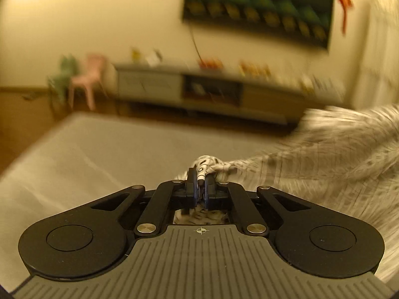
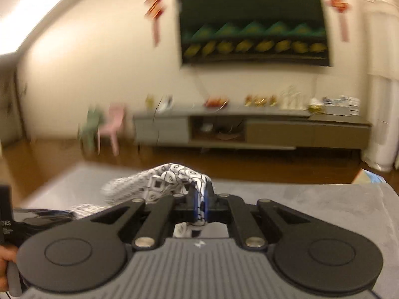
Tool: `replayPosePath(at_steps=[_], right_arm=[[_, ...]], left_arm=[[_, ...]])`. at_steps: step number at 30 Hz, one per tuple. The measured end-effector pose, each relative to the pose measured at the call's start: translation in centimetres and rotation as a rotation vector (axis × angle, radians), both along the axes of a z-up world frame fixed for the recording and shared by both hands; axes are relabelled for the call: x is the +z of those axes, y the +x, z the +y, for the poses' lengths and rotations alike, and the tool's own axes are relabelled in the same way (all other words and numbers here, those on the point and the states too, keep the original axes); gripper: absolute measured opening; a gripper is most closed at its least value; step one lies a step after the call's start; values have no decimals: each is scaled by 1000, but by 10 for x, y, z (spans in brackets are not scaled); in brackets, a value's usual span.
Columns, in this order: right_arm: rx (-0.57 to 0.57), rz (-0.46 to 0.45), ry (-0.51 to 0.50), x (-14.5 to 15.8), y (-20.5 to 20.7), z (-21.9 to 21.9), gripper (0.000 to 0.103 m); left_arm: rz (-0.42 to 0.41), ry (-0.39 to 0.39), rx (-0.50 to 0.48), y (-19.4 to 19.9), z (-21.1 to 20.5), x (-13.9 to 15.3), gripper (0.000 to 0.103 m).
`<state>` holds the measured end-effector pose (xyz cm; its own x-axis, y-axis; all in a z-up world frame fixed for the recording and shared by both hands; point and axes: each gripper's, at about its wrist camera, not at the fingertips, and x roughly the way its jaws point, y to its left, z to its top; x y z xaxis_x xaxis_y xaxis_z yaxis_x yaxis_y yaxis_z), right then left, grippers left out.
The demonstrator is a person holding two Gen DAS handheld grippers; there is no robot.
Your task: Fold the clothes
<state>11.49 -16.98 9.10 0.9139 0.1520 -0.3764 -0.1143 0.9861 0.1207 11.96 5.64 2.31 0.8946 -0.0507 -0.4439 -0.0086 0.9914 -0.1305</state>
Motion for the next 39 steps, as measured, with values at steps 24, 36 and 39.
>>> replayPosePath(at_steps=[24,36,39], right_arm=[[14,254,-378,-142,76,16,75],[-46,64,216,-60,32,-50,3],[-237,338,-66,-112,36,-59,10]], left_arm=[[267,-340,-45,1,82,-54,58],[217,-300,-110,18,78,-55,15],[239,-336,-105,15,79,-56,13]])
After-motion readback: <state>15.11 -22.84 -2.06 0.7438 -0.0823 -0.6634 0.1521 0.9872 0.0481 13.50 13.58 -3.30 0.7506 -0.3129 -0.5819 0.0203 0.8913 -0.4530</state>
